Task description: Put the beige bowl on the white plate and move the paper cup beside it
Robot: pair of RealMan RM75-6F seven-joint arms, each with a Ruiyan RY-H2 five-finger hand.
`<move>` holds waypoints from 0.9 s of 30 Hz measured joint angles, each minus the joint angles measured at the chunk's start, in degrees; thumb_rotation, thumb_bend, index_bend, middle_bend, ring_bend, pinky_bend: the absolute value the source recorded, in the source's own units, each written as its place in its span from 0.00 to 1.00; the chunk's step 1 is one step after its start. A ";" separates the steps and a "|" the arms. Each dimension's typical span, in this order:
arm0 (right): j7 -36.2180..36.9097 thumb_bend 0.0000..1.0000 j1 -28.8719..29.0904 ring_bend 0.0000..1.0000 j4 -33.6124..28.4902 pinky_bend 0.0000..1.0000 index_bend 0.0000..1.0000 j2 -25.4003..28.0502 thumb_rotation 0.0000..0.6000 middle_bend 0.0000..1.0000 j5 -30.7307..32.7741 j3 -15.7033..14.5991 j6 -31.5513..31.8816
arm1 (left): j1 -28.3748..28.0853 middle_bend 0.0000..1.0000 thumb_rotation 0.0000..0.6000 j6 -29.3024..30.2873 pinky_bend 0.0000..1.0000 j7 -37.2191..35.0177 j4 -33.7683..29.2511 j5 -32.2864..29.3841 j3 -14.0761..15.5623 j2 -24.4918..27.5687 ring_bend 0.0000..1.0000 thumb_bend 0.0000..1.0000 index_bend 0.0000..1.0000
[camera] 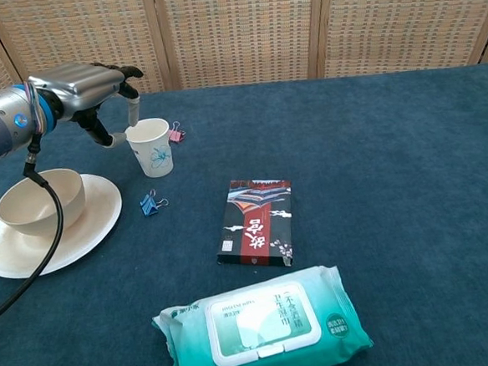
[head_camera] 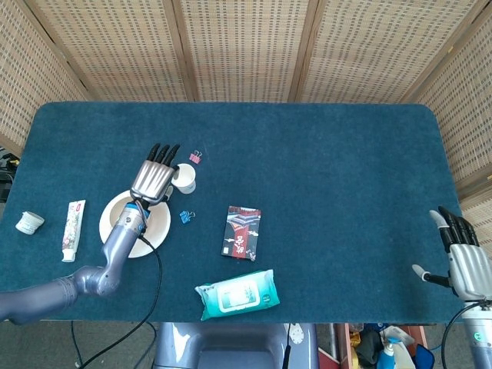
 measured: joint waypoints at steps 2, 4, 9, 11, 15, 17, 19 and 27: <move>0.21 0.12 0.02 0.00 0.13 0.00 0.00 0.00 1.00 0.00 0.11 0.04 -0.10 | -0.46 0.00 1.00 -0.26 0.00 0.05 0.51 -0.57 0.04 -0.38 0.00 0.38 0.46; 0.38 0.12 0.02 0.00 0.22 0.00 0.00 0.01 1.00 0.00 0.21 0.08 -0.16 | -0.80 0.00 1.00 -0.42 0.00 0.18 1.06 -0.89 0.23 -0.69 0.00 0.38 0.46; 0.85 0.12 -0.01 0.00 0.45 0.00 0.00 0.06 1.00 0.00 0.41 0.19 -0.19 | -1.30 0.00 1.00 -0.97 0.00 0.17 2.04 -1.84 0.94 -1.30 0.00 0.38 0.46; 1.00 0.12 -0.01 0.00 0.53 0.00 0.00 0.07 1.00 0.00 0.49 0.20 -0.27 | -1.37 0.00 1.00 -0.99 0.00 0.11 2.33 -1.97 1.34 -1.47 0.00 0.38 0.46; 1.11 0.12 0.01 0.00 0.58 0.00 0.00 0.08 1.00 0.00 0.49 0.18 -0.35 | -1.48 0.00 1.00 -0.96 0.00 0.09 2.97 -2.13 1.92 -1.71 0.00 0.38 0.46; 1.09 0.12 -0.03 0.00 0.52 0.00 0.00 0.09 1.00 0.00 0.47 0.20 -0.24 | -1.60 0.00 1.00 -0.94 0.00 0.07 3.34 -2.33 2.00 -1.91 0.00 0.38 0.46; 1.15 0.12 -0.07 0.00 0.45 0.00 0.00 0.14 1.00 0.00 0.47 0.24 -0.13 | -1.75 0.00 1.00 -0.98 0.00 0.01 3.73 -2.43 2.03 -2.13 0.00 0.38 0.46; 1.60 0.12 -0.16 0.00 0.70 0.00 0.00 0.19 1.00 0.00 0.86 0.40 -0.18 | -2.43 0.00 1.00 -2.00 0.00 -0.28 6.49 -3.04 2.52 -3.74 0.00 0.39 0.47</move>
